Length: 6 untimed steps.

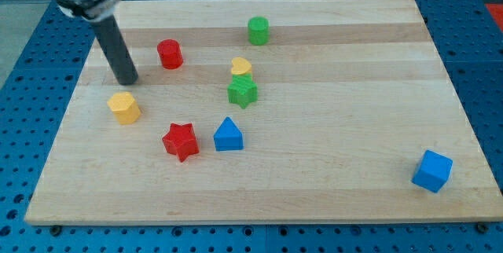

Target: Slide red circle below the green circle

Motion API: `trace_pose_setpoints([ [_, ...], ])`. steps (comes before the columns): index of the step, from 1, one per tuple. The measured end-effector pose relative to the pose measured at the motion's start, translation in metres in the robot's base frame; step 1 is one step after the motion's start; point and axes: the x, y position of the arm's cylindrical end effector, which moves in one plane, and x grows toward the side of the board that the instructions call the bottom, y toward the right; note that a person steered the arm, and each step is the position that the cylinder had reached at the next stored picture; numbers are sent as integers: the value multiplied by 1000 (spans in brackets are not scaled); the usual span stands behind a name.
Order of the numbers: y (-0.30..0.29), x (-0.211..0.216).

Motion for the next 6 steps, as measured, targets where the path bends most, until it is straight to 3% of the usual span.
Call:
trace_pose_setpoints([
  [1,0,-22],
  [4,184,-50],
  [6,173,-44],
])
